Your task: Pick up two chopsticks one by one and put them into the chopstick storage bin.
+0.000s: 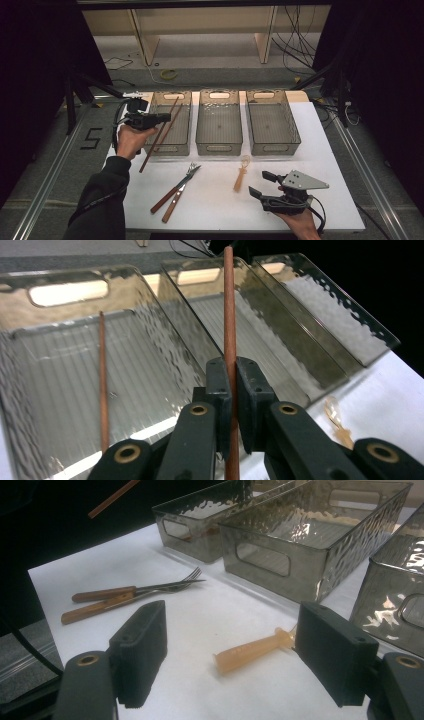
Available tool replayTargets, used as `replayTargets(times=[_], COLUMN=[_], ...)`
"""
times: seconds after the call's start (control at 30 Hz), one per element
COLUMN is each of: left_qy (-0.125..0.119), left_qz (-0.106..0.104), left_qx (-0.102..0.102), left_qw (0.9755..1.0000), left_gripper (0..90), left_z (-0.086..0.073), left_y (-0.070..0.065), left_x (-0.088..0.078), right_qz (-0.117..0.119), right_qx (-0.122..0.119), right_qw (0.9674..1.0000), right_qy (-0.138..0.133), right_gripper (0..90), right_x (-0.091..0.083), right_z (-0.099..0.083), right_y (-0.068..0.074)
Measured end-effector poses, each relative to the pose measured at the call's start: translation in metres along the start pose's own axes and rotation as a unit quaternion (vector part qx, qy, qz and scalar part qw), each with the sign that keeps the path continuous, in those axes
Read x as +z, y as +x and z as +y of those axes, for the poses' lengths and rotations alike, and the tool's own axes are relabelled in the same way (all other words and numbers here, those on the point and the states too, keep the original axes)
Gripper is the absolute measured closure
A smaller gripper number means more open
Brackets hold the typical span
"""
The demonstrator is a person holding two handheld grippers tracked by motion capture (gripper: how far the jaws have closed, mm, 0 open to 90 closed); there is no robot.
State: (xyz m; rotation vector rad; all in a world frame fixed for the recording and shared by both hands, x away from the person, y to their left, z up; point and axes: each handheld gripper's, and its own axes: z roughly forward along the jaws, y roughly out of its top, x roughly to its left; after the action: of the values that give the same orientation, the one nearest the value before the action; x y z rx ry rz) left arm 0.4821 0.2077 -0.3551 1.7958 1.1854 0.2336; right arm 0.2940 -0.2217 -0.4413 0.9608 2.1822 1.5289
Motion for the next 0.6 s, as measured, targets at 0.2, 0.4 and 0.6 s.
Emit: replayTargets(times=[0.2, 0.4, 0.6], left_qy=[-0.01, -0.026, -0.038], left_qz=[0.012, 0.023, 0.039], left_qx=[0.005, 0.009, 0.014], left_qw=[0.9999, 0.9994, 0.9984], left_gripper=[84.6, 84.6, 84.6], left_z=[0.018, 0.031, 0.041], left_y=[0.007, 0.013, 0.021], left_x=[0.007, 0.013, 0.02], right_qz=[0.001, 0.003, 0.004], right_qx=[0.0, 0.0, 0.001], right_qw=[1.0, 1.0, 1.0], right_qy=[0.0, -0.001, -0.002], right_gripper=[29.8, 29.8, 29.8], right_x=[0.0, 0.0, 0.0], right_z=[0.0, 0.0, 0.0], right_y=[0.0, -0.001, -0.001])
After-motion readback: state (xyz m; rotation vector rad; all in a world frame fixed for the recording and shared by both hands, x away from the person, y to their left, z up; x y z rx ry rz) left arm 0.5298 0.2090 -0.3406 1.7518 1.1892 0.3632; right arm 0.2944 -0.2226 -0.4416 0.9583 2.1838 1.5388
